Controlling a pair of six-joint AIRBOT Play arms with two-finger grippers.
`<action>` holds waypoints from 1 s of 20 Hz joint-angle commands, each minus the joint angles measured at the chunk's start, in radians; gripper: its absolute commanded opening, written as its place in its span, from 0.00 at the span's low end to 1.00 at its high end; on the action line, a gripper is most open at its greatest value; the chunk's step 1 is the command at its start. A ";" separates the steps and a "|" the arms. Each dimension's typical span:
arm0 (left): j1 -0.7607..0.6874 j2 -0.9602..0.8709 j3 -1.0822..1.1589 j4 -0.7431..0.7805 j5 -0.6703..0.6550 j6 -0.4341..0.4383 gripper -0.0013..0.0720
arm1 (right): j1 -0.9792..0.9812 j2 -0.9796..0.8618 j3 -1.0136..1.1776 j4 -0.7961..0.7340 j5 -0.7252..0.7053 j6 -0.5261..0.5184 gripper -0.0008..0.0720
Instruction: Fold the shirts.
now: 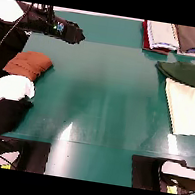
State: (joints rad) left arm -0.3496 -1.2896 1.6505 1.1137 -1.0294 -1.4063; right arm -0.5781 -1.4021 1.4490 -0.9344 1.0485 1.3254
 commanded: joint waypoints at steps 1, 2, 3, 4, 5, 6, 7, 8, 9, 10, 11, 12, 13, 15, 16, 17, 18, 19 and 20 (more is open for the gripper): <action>-0.001 -0.001 0.000 0.000 0.000 -0.007 0.05 | -0.044 0.005 0.042 0.001 0.029 -0.010 0.03; -0.001 -0.001 0.000 0.000 0.000 -0.008 0.05 | -0.036 0.005 0.076 0.001 0.046 -0.010 0.03; -0.001 -0.001 0.000 0.000 0.000 -0.008 0.05 | -0.028 0.005 0.115 0.000 0.077 -0.010 0.03; -0.001 -0.001 0.000 0.000 -0.001 -0.007 0.05 | -0.028 0.006 0.157 -0.001 0.121 -0.010 0.03; -0.001 -0.001 0.000 0.000 -0.002 -0.007 0.05 | -0.028 0.007 0.195 -0.003 0.168 -0.010 0.03; -0.001 -0.001 0.000 0.001 -0.002 -0.006 0.05 | -0.028 0.012 0.219 -0.009 0.196 -0.007 0.03; -0.001 -0.001 0.000 0.001 -0.002 -0.006 0.05 | -0.035 0.025 0.228 -0.012 0.215 0.000 0.03; -0.001 -0.001 0.000 0.001 -0.002 -0.006 0.05 | -0.044 0.047 0.220 -0.011 0.216 0.004 0.03; -0.001 -0.001 0.000 0.001 -0.003 -0.005 0.05 | -0.048 0.074 0.200 -0.012 0.214 0.005 0.03; -0.001 -0.001 0.000 0.002 -0.004 0.001 0.05 | -0.056 0.101 0.174 -0.013 0.207 0.005 0.03; -0.001 -0.001 0.000 0.002 -0.003 0.002 0.05 | -0.069 0.133 0.143 -0.013 0.206 0.005 0.03; -0.001 -0.001 0.000 0.002 -0.004 0.002 0.05 | -0.082 0.164 0.110 -0.013 0.203 0.005 0.03; -0.001 -0.001 0.000 0.002 -0.004 0.002 0.05 | -0.099 0.195 0.073 -0.013 0.203 0.005 0.03; -0.001 -0.001 0.000 0.002 -0.005 0.007 0.05 | -0.135 0.253 -0.005 -0.016 0.209 0.005 0.03; -0.001 -0.001 0.000 0.002 -0.007 0.013 0.05 | -0.153 0.287 -0.052 -0.037 0.211 0.005 0.03; -0.001 -0.001 0.000 0.002 -0.011 0.019 0.05 | -0.165 0.320 -0.100 -0.066 0.212 0.005 0.03; -0.001 -0.001 0.000 0.002 -0.014 0.020 0.05 | -0.178 0.352 -0.145 -0.096 0.216 0.005 0.03; -0.001 -0.001 0.000 0.002 -0.017 0.021 0.05 | -0.190 0.388 -0.198 -0.119 0.220 0.005 0.04; -0.001 -0.001 0.000 0.002 -0.021 0.028 0.05 | -0.203 0.420 -0.245 -0.142 0.222 0.005 0.04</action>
State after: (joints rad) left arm -0.3500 -1.2896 1.6505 1.1152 -1.0405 -1.3918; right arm -0.7448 -1.0687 1.3254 -1.0077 1.2598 1.3300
